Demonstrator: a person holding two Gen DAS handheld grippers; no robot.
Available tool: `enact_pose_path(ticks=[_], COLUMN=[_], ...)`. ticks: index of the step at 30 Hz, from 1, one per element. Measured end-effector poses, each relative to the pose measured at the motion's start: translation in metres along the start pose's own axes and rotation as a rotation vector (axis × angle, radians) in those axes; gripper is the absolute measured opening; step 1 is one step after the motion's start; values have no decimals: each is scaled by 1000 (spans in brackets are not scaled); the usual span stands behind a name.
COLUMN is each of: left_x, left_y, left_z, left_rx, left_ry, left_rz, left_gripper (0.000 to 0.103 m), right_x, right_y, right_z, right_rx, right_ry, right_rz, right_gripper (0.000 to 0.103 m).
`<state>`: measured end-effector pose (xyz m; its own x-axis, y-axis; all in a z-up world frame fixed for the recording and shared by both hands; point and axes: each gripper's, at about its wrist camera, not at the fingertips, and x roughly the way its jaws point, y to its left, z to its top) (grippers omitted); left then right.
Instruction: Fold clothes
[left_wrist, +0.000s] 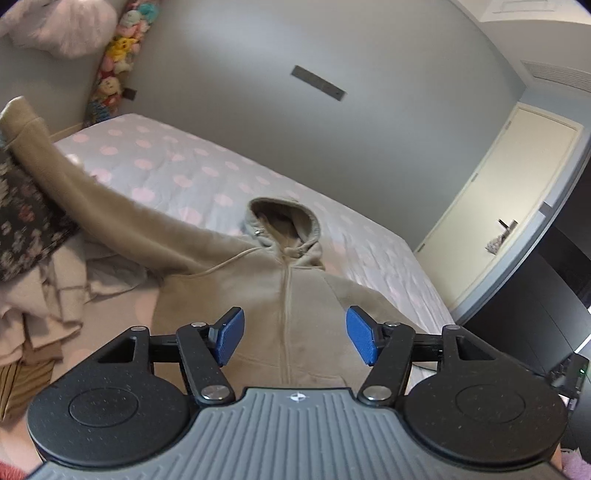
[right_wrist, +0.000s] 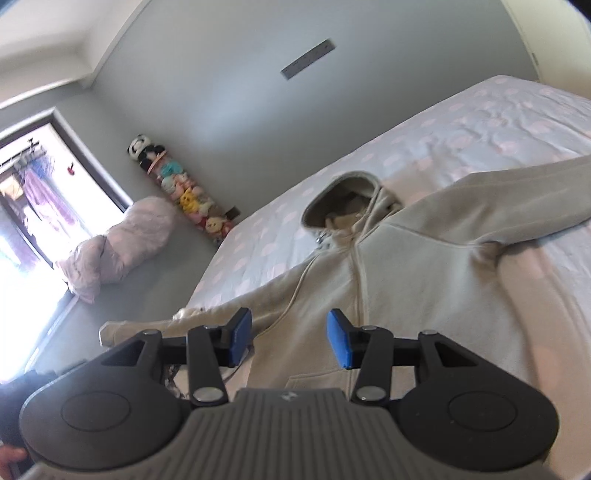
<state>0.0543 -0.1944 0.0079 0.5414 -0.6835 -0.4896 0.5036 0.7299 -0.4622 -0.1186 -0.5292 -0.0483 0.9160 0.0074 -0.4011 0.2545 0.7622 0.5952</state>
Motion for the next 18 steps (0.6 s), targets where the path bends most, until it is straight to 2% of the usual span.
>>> enact_pose_path(ticks=[3,9,12,18], left_x=[10,40,73,149], left_y=[-2,10,18,42], left_z=[13,36,44,66], left_rx=[38,52,83,138], left_ry=[-8,5,45,131], left_rz=[13,13,24,68], left_gripper=[60,60,60,60], right_x=[19,59,75,110], right_y=[11,18,16,-8], right_z=[1,10,20,49], right_rx=[-59,-132,-188,-285], right_ry=[21,90,120,167], right_rz=[-12,-90,-132,-221], right_gripper=[59,57,53,53])
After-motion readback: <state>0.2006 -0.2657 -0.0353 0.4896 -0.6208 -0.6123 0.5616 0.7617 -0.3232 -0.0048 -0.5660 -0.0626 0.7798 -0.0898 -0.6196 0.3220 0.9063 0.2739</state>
